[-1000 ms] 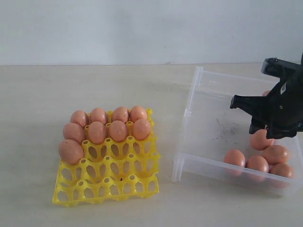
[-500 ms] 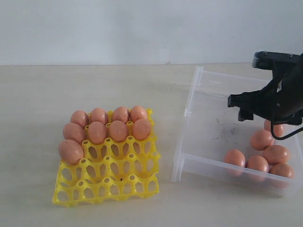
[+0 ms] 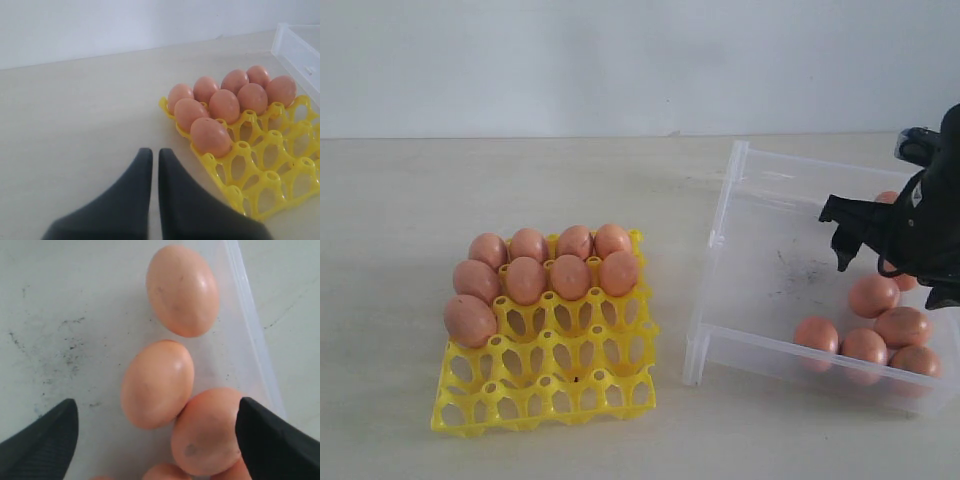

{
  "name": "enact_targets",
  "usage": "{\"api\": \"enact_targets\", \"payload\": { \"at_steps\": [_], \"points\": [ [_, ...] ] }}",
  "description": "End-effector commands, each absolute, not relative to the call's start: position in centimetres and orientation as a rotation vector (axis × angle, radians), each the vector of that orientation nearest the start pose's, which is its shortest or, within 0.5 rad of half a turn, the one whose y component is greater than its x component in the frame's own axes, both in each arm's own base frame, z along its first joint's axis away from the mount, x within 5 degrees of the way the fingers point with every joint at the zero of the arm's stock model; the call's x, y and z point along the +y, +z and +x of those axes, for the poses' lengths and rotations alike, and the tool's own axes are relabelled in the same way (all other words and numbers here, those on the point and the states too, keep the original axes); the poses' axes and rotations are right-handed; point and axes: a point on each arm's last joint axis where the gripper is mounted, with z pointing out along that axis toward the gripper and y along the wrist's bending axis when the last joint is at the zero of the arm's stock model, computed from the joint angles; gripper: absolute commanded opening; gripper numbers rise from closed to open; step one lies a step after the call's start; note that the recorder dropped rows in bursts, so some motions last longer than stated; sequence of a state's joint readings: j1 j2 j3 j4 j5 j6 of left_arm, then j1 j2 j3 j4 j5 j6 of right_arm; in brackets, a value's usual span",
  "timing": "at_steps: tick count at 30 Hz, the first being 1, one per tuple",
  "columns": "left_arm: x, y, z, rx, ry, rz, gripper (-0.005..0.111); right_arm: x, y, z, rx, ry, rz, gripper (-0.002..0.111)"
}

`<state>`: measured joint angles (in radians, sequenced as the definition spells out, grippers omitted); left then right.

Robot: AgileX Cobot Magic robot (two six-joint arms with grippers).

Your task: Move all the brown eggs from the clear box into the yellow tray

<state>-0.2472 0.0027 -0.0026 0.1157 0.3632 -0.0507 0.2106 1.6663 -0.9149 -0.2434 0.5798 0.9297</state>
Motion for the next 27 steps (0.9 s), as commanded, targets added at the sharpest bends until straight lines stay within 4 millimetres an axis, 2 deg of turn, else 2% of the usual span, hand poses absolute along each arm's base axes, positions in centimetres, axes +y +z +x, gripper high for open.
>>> {"api": "enact_targets", "payload": {
  "at_steps": [1, 12, 15, 23, 27],
  "points": [
    [-1.0, 18.1, 5.2, 1.825, -0.104, 0.251, 0.004, 5.4, 17.4, 30.8, 2.636, 0.102, 0.812, 0.071],
    [-1.0, 18.1, 5.2, 1.825, -0.104, 0.251, 0.004, 5.6, 14.8, 31.7, 2.648, 0.099, 0.861, 0.071],
    [-1.0, 18.1, 5.2, 1.825, -0.104, 0.251, 0.004, 5.4, 14.2, 32.0, 2.641, 0.068, 0.830, 0.071],
    [-1.0, 18.1, 5.2, 1.825, -0.104, 0.251, 0.004, 4.7, 14.3, 32.6, 2.553, -0.016, 0.818, 0.071],
    [-1.0, 18.1, 5.2, 1.825, -0.104, 0.251, 0.004, 4.7, 14.4, 32.9, 2.549, -0.019, 0.706, 0.071]
  ]
}}
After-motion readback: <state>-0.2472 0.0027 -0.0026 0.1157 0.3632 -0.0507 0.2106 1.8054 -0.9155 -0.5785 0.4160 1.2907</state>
